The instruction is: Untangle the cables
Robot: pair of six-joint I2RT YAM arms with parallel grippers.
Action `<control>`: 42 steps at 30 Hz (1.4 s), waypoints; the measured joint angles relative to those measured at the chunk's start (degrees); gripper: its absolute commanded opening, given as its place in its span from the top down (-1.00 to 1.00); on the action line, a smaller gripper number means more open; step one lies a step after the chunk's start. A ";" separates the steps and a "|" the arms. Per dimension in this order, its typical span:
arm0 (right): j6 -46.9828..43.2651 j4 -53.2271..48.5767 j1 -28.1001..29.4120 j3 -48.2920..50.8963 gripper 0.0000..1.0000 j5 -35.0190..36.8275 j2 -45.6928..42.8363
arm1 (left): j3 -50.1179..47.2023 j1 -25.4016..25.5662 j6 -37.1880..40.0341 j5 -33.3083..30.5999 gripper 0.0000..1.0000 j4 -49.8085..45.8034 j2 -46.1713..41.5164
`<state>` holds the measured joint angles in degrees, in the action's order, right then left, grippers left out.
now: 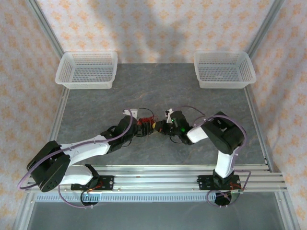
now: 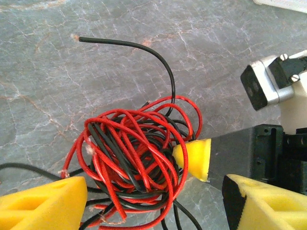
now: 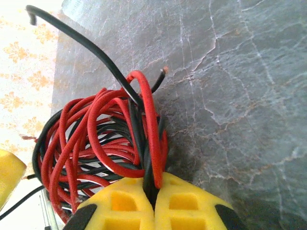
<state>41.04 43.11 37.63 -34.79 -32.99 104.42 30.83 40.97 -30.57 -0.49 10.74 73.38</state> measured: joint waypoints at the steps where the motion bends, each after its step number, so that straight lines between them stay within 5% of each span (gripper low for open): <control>1: -0.22 -0.81 0.09 0.35 1.00 0.46 -1.07 | 0.17 0.42 0.00 -0.13 -0.51 -0.35 0.00; 15: -7.63 -15.93 4.37 4.85 1.00 17.94 -26.67 | 8.41 2.93 -8.22 -3.72 -0.44 -4.57 7.63; 25: -9.42 -21.38 4.35 6.45 1.00 23.23 -28.52 | 8.98 1.29 -8.37 -3.87 -0.30 -1.64 13.60; 42: -9.42 -23.02 4.39 6.47 1.00 25.57 -28.04 | 6.29 -1.33 -5.46 11.02 -0.43 12.79 14.34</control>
<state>31.62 20.10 42.02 -28.32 -7.42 76.38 37.12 39.64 -36.03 10.52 23.53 87.72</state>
